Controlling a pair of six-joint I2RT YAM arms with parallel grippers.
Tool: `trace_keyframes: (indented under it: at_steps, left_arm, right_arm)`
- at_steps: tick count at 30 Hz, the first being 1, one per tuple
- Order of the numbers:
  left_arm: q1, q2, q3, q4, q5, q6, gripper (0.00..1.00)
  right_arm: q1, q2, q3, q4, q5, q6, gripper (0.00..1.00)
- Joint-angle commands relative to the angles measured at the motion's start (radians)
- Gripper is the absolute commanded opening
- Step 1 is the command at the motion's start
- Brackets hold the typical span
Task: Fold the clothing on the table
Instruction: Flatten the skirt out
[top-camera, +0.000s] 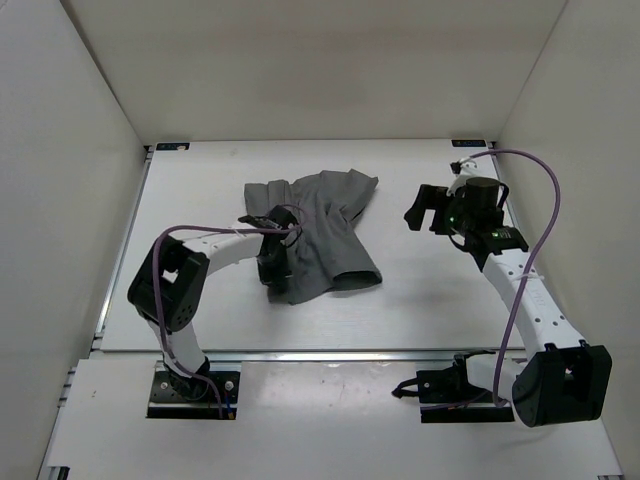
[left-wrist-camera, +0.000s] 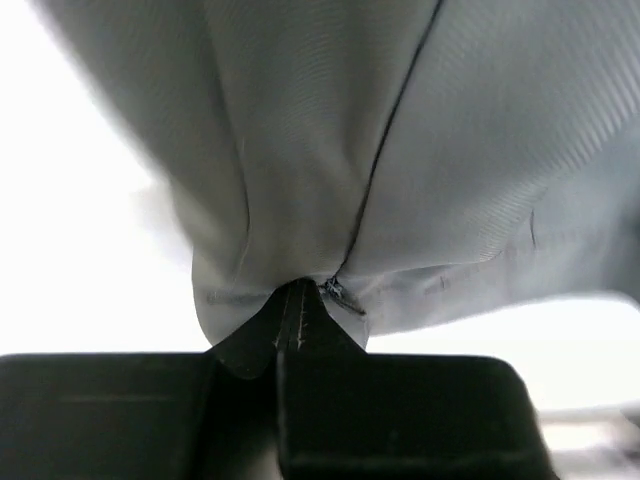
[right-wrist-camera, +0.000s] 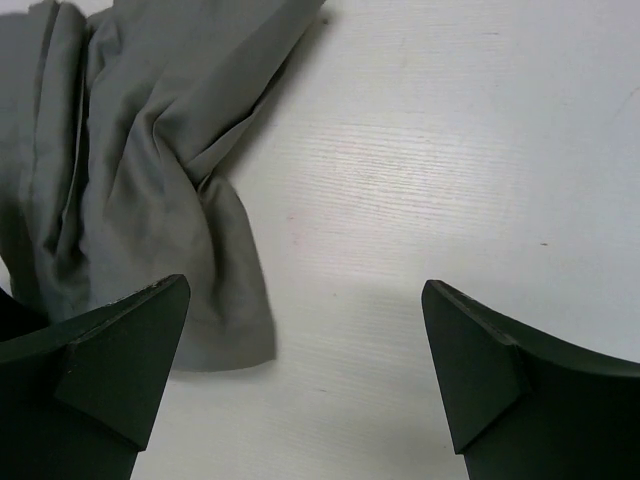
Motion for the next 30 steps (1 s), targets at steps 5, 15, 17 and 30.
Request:
trace_keyframes:
  at_steps: [5,15,17,30]
  left_arm:
    - [-0.027,-0.075,0.007,-0.029,-0.520,0.328,0.38]
    - [0.012,-0.328,-0.160,0.095,-0.412,0.229,0.60]
    - [0.012,-0.352,-0.162,0.112,-0.393,0.213,0.60]
    - [-0.088,-0.258,-0.114,0.129,-0.344,0.166,0.63]
  right_arm:
    - [0.057,-0.024,-0.022,0.068,-0.049,-0.005,0.99]
    - [0.077,-0.011,-0.034,0.055,-0.051,0.001,0.99]
    - [0.079,-0.006,-0.037,0.067,-0.055,0.000,0.99]
    - [0.069,0.009,-0.055,0.076,-0.074,0.004,0.99]
